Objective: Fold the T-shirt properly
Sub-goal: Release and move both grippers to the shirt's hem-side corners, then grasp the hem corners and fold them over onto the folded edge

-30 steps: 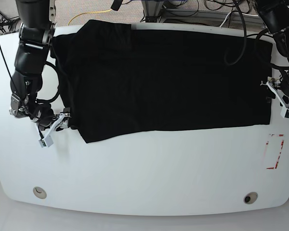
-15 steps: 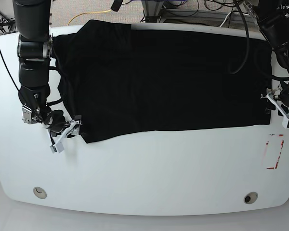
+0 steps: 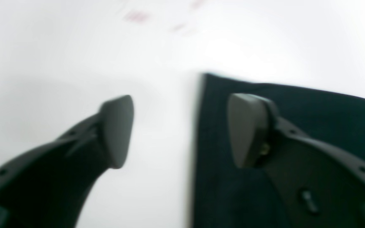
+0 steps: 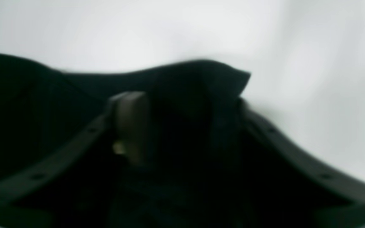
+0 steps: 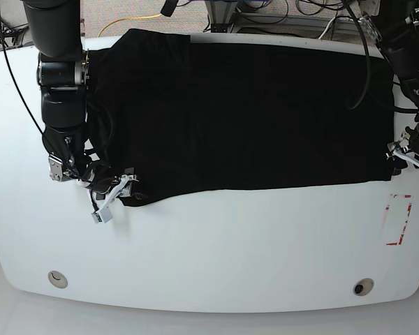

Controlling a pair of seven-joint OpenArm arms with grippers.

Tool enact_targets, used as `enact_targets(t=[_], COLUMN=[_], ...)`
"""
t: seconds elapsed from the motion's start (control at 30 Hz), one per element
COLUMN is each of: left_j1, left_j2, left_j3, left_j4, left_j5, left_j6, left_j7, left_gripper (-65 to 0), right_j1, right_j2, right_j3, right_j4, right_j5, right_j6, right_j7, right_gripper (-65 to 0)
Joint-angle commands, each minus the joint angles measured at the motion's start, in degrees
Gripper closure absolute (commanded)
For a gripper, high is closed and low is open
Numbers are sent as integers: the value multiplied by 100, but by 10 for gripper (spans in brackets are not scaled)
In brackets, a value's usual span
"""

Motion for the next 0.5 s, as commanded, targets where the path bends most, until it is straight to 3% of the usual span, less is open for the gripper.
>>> enact_targets(t=[0.0,0.1,0.23,0.47], left_j1=[-267,-460,-777,-944], left_j2=[-152,-293,-363,-328], left_j3=[-20,-20,156,631], left_j4=[-223,-645,-1296,-1577], left_j5=[-67,-67,-67,-76], left_j6=[27,27,-79,-747], left_j7=[-180,-180,-224,-207], left_gripper=[-478,-478,-478,-478], right_j1=[128,128,128,93], right_j2=[49,58,49,23], right_j3=[4,4,4,4], right_j4=[52,61,70,70], right_j5=[-11,-11,-11,-2], right_j6=[-3,-3,-3,-3], right_j7=[-27,-54,-54,-54], right_gripper=[-219,-146,-157,-159])
